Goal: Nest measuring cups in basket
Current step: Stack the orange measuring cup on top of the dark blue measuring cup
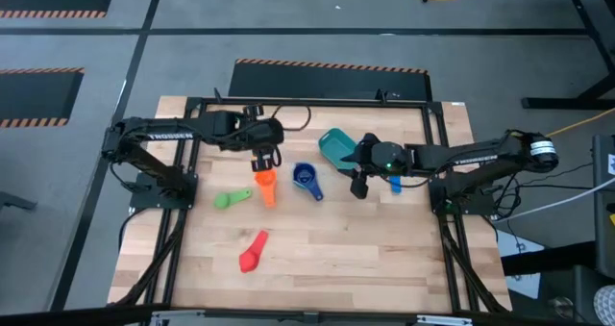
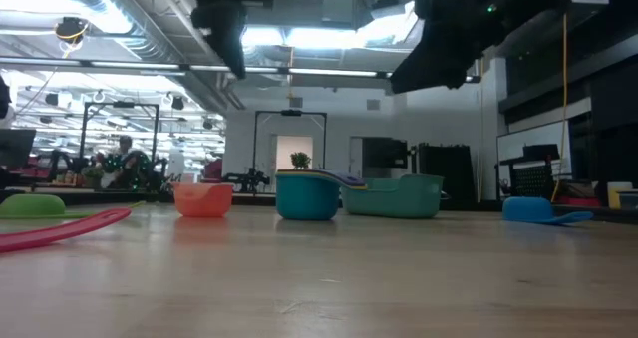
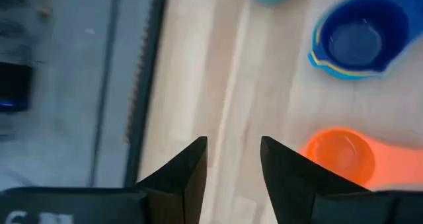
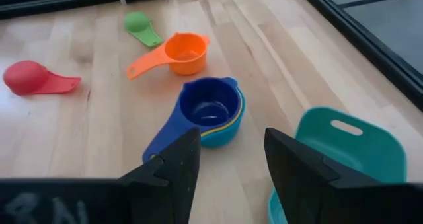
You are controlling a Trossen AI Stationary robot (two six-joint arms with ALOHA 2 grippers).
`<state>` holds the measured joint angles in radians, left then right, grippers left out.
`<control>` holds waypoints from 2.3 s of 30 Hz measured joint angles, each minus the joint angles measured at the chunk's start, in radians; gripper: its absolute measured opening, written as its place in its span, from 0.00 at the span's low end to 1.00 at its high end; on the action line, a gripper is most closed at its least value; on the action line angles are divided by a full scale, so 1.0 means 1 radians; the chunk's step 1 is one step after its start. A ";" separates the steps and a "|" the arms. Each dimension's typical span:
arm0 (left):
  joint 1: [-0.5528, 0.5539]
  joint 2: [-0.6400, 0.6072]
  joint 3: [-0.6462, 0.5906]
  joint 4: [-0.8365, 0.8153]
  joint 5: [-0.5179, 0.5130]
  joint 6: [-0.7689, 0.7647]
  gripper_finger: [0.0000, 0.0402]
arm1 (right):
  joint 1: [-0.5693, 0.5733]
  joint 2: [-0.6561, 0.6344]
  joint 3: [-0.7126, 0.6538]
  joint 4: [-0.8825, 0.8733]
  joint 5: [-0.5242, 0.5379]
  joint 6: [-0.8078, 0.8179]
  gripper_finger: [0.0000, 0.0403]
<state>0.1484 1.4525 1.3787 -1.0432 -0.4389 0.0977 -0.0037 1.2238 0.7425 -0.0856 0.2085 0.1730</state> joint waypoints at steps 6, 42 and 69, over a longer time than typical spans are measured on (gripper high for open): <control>0.133 0.000 -0.065 0.012 0.245 0.057 0.33 | 0.000 -0.015 0.000 -0.006 0.000 -0.001 0.43; 0.189 0.001 -0.557 0.595 0.545 0.227 0.32 | 0.000 -0.014 0.000 -0.009 0.000 0.006 0.43; 0.189 0.062 -0.645 0.700 0.559 0.224 0.32 | 0.000 -0.014 0.000 -0.001 0.000 0.006 0.43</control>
<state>0.3370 1.5142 0.7334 -0.3429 0.1204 0.3215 -0.0036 1.2102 0.7425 -0.0869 0.2089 0.1787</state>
